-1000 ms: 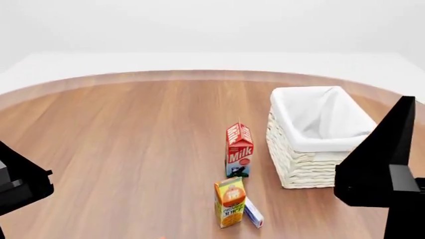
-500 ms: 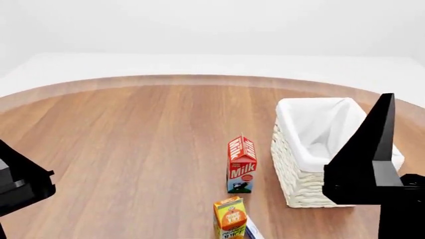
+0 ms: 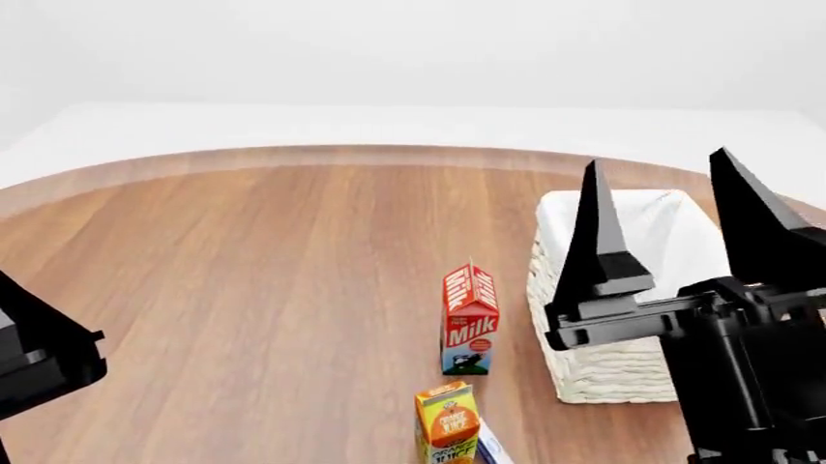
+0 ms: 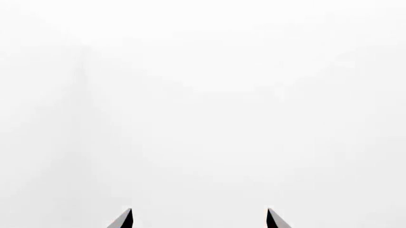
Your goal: Pick up the cream cheese box and the butter, and put them in the basket.
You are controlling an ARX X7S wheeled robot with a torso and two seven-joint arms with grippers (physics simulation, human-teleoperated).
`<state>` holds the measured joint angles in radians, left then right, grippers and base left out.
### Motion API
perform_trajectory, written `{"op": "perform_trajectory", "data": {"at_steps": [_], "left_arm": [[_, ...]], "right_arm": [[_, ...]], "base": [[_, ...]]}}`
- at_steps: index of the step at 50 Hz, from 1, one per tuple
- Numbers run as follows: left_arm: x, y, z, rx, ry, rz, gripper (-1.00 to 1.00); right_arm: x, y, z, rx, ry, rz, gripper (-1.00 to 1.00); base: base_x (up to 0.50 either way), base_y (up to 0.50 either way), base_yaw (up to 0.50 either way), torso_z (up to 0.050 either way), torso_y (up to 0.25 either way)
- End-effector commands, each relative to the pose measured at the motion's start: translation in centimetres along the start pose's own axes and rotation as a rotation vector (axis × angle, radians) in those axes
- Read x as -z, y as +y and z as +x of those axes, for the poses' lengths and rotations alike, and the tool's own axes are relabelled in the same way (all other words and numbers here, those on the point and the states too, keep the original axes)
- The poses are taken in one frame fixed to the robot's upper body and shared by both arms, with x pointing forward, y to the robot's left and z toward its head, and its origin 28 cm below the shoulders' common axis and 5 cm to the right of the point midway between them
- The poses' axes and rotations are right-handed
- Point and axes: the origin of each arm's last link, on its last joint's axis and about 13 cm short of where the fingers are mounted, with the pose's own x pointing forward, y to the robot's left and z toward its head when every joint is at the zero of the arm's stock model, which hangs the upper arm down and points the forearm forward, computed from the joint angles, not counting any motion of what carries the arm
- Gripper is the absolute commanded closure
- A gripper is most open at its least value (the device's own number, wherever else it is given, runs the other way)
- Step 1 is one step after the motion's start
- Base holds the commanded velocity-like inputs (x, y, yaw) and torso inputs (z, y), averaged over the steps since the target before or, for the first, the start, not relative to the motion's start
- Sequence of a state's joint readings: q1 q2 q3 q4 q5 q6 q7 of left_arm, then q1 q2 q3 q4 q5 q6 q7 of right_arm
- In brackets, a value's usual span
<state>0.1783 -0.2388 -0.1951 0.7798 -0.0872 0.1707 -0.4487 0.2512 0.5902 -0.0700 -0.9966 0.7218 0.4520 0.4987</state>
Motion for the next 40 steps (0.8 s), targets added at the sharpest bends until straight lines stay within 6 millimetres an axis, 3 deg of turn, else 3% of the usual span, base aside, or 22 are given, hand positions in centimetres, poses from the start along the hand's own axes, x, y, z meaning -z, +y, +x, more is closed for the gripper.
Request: {"op": "perform_trajectory", "data": {"at_steps": [1,12,28,40], "left_arm": [[-0.1,0.3,0.1,-0.007,0.0,0.021,-1.0],[-0.3,0.3,0.1,-0.007,-0.006,0.024,-1.0],[-0.5,0.3,0.2,-0.008,-0.009,0.025,-1.0],[-0.5,0.2,0.2,-0.004,-0.01,0.025,-1.0]], "right_arm": [[-1.4,-0.9,0.6,-0.012,0.255,0.097,-1.0],[-2.1,-1.4,1.4,0.047,0.469,0.14,-1.0],[-2.3,-0.9,-0.2,0.08,0.742,0.088,-1.0],[-2.8,-1.4,1.6,0.004,0.845,0.112,-1.0]], "base": [[0.0,0.0,0.0,0.0,0.0],[0.0,0.0,0.0,0.0,0.0],[0.0,0.0,0.0,0.0,0.0],[0.0,0.0,0.0,0.0,0.0]]}}
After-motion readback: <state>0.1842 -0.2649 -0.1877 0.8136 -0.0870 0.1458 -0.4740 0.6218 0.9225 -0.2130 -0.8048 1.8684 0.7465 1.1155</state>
